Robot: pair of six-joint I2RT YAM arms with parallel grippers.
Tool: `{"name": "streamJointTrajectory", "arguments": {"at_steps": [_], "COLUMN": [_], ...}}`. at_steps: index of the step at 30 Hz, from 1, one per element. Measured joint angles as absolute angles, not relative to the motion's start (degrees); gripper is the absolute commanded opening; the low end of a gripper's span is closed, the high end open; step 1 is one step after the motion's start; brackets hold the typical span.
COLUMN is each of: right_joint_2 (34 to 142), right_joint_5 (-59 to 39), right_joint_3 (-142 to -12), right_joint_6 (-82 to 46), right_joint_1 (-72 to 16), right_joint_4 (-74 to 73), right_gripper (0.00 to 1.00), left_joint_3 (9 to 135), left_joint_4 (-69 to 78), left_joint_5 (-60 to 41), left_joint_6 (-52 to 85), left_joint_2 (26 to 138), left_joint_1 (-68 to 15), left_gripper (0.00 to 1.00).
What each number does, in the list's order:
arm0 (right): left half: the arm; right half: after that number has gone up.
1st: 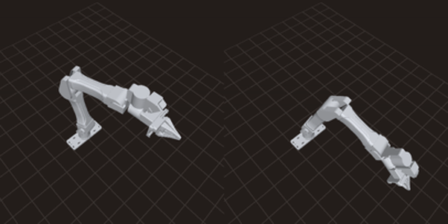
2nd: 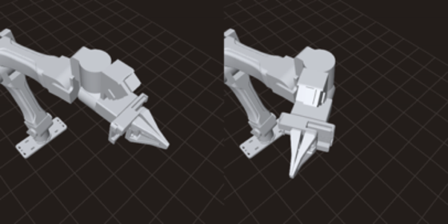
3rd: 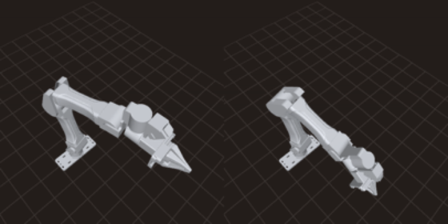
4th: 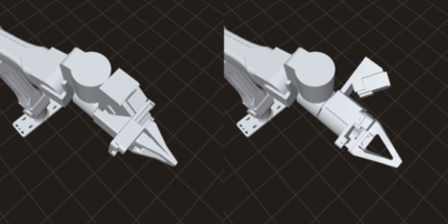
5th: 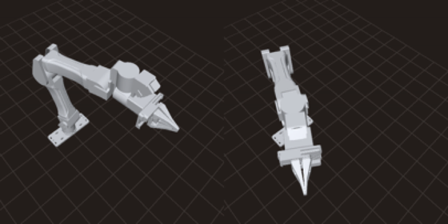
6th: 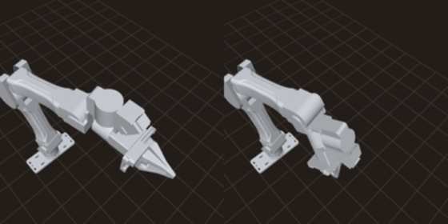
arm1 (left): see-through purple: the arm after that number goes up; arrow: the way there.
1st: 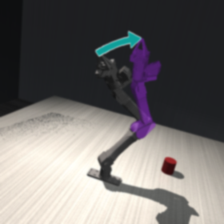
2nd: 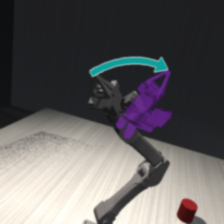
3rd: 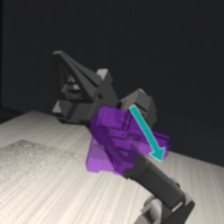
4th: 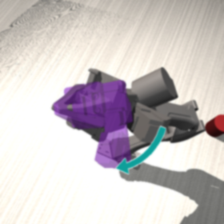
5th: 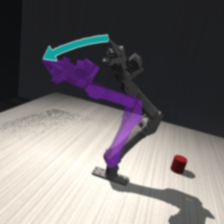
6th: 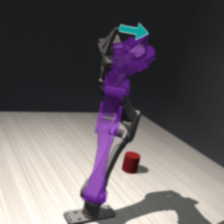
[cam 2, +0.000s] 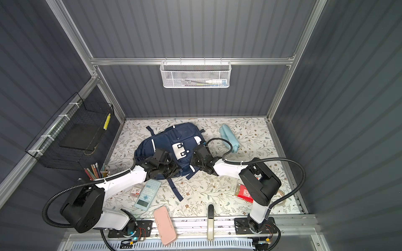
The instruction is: Pack the student bag
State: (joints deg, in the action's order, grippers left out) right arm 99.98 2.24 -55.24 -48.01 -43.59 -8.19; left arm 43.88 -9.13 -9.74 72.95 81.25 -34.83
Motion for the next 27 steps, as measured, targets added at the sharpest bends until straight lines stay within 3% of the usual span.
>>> {"name": "streamJointTrajectory", "arguments": {"at_steps": [27], "right_joint_2": [97.8], "right_joint_5": [-3.6], "right_joint_3": [-54.5], "right_joint_6": [-44.8], "right_joint_1": [-38.2], "right_joint_4": [-6.2], "right_gripper": [0.0], "left_joint_3": [37.0], "left_joint_4": [-15.4], "left_joint_5": [-14.9], "left_joint_6": [70.0], "left_joint_2": [68.2], "left_joint_1": [-26.5], "left_gripper": [0.0]}}
